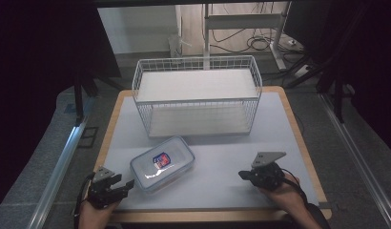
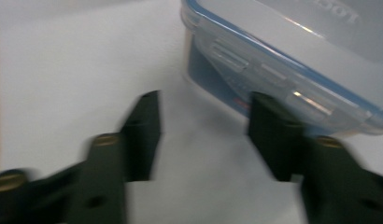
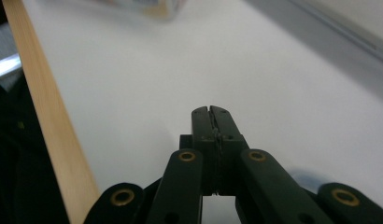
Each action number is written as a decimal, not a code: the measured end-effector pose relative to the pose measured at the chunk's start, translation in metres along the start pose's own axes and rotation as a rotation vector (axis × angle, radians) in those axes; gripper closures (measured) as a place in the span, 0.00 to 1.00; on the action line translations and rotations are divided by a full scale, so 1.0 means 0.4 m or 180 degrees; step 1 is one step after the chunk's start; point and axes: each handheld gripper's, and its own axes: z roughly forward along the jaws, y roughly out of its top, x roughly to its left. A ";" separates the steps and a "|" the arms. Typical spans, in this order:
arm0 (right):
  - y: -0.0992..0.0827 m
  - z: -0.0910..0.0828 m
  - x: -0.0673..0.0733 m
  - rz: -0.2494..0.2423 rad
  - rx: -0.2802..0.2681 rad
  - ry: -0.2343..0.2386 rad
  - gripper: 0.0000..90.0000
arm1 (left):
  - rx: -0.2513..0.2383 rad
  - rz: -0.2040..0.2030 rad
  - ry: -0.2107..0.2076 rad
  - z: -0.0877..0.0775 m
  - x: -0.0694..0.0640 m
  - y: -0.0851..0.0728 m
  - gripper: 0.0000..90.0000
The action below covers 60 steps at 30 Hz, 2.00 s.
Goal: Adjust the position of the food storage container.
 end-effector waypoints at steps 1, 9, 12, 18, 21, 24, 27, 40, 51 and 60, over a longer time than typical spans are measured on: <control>0.017 0.014 -0.010 0.0090 -0.0072 0.0043 0.99 | 0.0075 0.0020 0.0006 0.015 -0.006 0.007 0.70; 0.099 0.088 -0.041 0.0279 -0.0179 0.0125 0.99 | 0.0130 -0.0148 0.0025 0.051 0.005 0.035 0.99; 0.118 0.106 -0.049 0.0354 -0.0175 0.0148 0.99 | 0.0168 -0.0142 -0.0010 0.068 0.007 0.040 1.00; 0.157 0.145 -0.078 0.0452 -0.0162 0.0136 0.99 | 0.0144 -0.0211 -0.0145 0.095 0.015 0.075 1.00; 0.166 0.161 -0.090 0.0469 -0.0143 0.0093 0.99 | 0.0154 -0.0186 -0.0160 0.119 0.009 0.099 1.00; 0.172 0.181 -0.102 0.0513 -0.0111 0.0047 0.99 | 0.0179 -0.0116 -0.0194 0.154 -0.003 0.135 1.00; 0.174 0.186 -0.103 0.0534 -0.0103 0.0001 0.99 | 0.0184 -0.0068 -0.0218 0.176 -0.013 0.158 1.00; 0.165 0.180 -0.118 0.0597 -0.0034 -0.0174 0.98 | 0.0138 0.0006 -0.0323 0.251 -0.064 0.225 1.00; 0.142 0.146 -0.100 0.0582 0.0047 -0.0212 1.00 | 0.0139 0.0054 -0.0317 0.255 -0.094 0.225 1.00; 0.107 0.102 -0.073 0.0576 0.0113 -0.0190 1.00 | 0.0138 0.0129 -0.0367 0.262 -0.122 0.228 1.00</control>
